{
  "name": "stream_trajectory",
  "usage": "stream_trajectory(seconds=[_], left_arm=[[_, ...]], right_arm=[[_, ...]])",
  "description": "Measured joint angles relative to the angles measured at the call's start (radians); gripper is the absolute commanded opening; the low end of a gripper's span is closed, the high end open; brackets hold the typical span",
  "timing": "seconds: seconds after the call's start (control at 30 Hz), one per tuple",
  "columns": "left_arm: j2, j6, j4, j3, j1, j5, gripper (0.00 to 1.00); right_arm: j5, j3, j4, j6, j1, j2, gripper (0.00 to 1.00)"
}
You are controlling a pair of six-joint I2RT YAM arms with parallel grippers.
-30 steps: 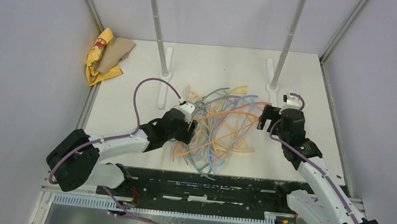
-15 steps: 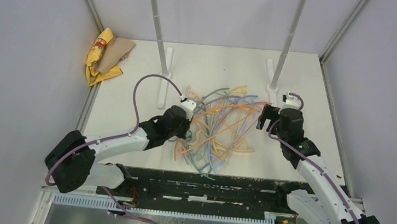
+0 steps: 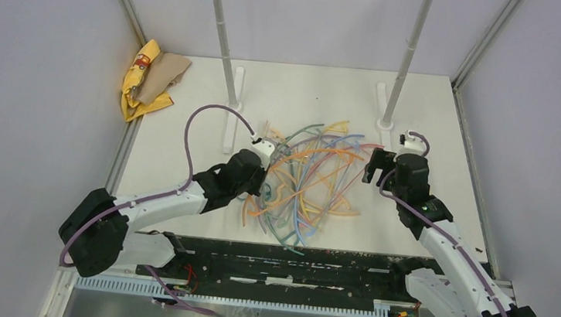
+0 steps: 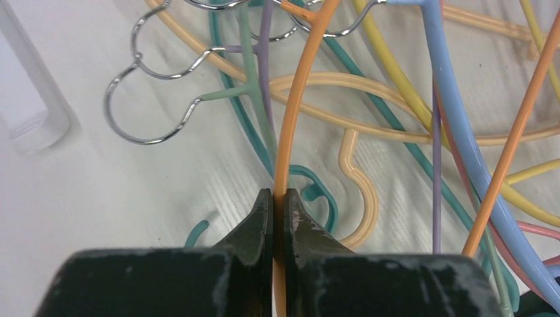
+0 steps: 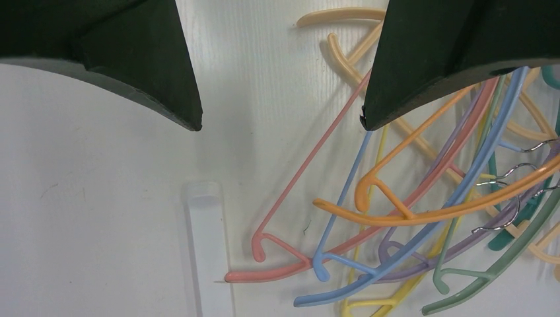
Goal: Organize the hangers
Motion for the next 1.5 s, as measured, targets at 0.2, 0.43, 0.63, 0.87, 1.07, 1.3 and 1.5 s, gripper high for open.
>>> stream_trajectory(seconds=[0.2,0.43,0.63,0.87,1.07,1.3,1.5], left_arm=[[-0.142,0.000,-0.046,0.021,0.000,-0.089,0.03],[-0.181,0.064,-0.105,0.253,0.000,-0.233,0.03],[-0.100,0.206,-0.136,0.514,0.000,-0.388,0.03],[0.020,0.406,-0.094,0.747,0.000,-0.507,0.03],[0.051,0.558,0.006,0.746,0.000,-0.567,0.03],[0.050,0.704,0.222,0.668,0.000,-0.605,0.03],[-0.012,0.784,0.388,0.520,-0.016,-0.624,0.03]], right_arm=[[0.003,-0.002,0.000,0.008,0.000,-0.001,1.00],[-0.002,-0.002,0.000,0.023,0.000,0.032,0.99],[-0.006,0.018,-0.023,0.022,0.000,0.036,0.99],[-0.008,0.059,-0.052,0.010,0.000,0.026,0.99],[-0.008,0.072,-0.068,-0.001,0.000,0.024,0.99],[-0.004,0.077,-0.067,-0.005,0.000,0.029,1.00],[0.007,0.085,-0.068,-0.013,0.000,0.063,1.00]])
